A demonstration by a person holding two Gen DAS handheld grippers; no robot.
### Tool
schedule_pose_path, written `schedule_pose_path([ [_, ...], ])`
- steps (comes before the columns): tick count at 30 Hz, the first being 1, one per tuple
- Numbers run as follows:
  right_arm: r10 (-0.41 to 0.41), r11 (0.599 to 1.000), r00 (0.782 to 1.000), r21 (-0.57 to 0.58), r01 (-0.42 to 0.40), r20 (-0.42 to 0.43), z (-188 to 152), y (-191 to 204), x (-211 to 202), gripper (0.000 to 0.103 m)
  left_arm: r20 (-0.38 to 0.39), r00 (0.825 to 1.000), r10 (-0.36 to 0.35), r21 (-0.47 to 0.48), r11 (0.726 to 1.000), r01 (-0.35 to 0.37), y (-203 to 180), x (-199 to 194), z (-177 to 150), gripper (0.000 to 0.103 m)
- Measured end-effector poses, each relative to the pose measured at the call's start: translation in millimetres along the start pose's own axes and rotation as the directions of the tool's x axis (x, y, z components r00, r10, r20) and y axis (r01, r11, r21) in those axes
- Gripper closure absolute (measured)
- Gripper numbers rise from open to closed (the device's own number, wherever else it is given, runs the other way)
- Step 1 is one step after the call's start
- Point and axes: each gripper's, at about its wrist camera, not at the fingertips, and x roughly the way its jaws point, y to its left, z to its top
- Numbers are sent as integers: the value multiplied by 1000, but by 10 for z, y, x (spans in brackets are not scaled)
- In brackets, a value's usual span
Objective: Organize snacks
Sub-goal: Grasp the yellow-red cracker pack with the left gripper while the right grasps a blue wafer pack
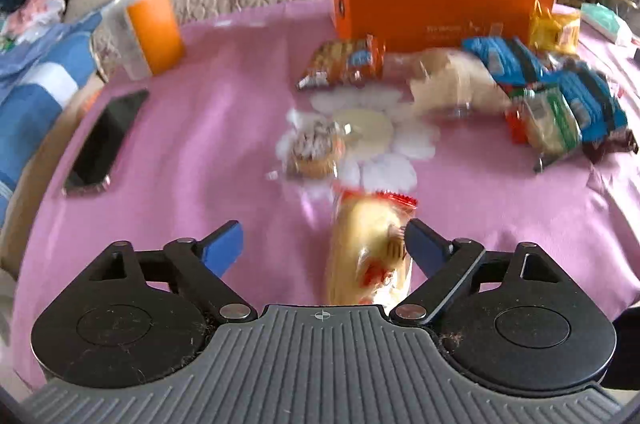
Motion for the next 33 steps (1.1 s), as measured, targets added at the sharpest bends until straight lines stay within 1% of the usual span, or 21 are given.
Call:
schedule_pose_path([
  [2,-21,1000,1000,14,21,-21,-64,-28,-34,9,13,1000,-26,-5,1000,26,-42,14,-27,51],
  [3,-30,999,999,15,30,-21,-74,-41,-48,9,11,999,-43,-3,999,43,-60,28,-20,70],
  [4,-38,999,999,16,38,-14,-59,-54,-62,9,-8,998,-58,1,998,58,-92,58,-17,78],
  [6,-46,999,999,12,46,-3,-6,-88,-64,9,-22,997,-70,4,998,70,-155,97,0,83],
  [8,-44,999,999,-12,44,6,69,-79,-8,9,-11,997,-81,1,997,81,-200,115,9,84],
  [11,-4,995,1000,-104,7,29,260,-21,181,9,-2,997,-82,-4,997,82,-274,163,66,83],
  [13,43,981,998,-193,-35,35,406,93,380,9,-3,996,-84,-18,996,84,-268,199,104,80],
  [15,72,958,997,-281,-64,19,523,216,605,9,1,996,-87,-34,996,87,-241,219,118,78],
  [17,110,941,994,-321,-105,-3,571,289,810,9,5,996,-91,-42,995,92,-208,224,117,76],
  [19,136,941,989,-305,-145,-50,583,297,991,9,9,996,-94,-44,995,94,-187,224,114,76],
  [21,184,947,975,-243,-209,-122,522,305,1108,8,13,995,-100,-42,994,100,-173,220,107,76],
  [22,198,949,970,-219,-225,-140,478,313,1103,9,15,995,-103,-38,994,103,-168,218,102,76],
  [24,234,949,960,-180,-260,-153,363,323,976,9,19,994,-107,-29,994,107,-168,213,86,73],
  [25,241,951,962,-166,-261,-127,338,313,870,9,20,994,-111,-26,993,111,-166,210,80,70],
  [26,228,956,970,-166,-240,-89,342,301,762,9,21,993,-114,-26,993,114,-164,208,77,68],
  [27,189,965,981,-176,-194,-46,357,297,662,9,20,993,-115,-28,993,116,-163,207,75,67],
  [28,128,974,992,-189,-125,5,400,277,585,9,21,993,-118,-32,992,119,-161,205,77,66],
  [30,14,976,997,-219,4,79,499,229,546,9,23,992,-121,-37,992,122,-162,200,83,66],
  [31,-34,972,996,-228,52,81,545,198,593,9,22,992,-123,-39,992,124,-160,197,84,66],
  [33,-71,972,996,-219,83,59,584,117,730,10,21,992,-123,-38,992,124,-166,187,76,64],
])
